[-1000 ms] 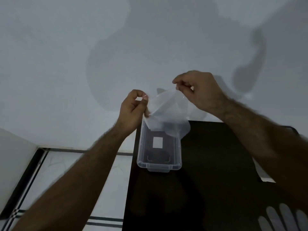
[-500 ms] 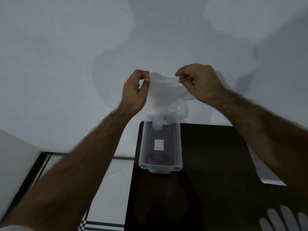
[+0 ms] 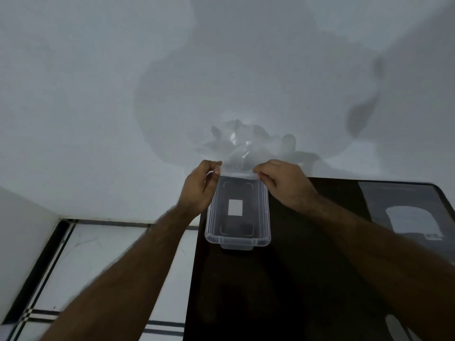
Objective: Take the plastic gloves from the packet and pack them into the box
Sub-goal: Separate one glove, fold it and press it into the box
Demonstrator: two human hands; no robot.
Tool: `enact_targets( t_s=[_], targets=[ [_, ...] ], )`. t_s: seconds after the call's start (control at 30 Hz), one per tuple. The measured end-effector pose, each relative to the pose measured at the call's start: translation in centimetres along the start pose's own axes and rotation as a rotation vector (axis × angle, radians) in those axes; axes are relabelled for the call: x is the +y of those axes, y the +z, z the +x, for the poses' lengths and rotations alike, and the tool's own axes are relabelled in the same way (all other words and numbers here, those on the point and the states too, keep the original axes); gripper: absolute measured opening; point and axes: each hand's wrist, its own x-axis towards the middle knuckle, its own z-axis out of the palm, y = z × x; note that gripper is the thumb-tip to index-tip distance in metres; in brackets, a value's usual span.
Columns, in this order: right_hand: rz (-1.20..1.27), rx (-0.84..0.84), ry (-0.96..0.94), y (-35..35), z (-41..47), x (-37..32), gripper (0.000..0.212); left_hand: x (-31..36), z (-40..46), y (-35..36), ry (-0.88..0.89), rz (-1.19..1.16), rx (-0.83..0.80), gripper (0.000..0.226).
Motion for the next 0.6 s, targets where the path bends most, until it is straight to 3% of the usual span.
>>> enact_targets(
  t_s=[0.23, 0.6],
  targets=[
    [0.066, -0.12, 0.056, 4.4, -3.2, 0.2, 0.021, -3.9, -1.9, 1.8, -0.002, 0.111, -0.176, 0.023],
    [-0.059, -0.42, 0.034, 8.7, -6.4, 0.0, 0.025, -7.1, -3.7, 3.5, 0.188, 0.527, -0.584, 0.017]
  ],
)
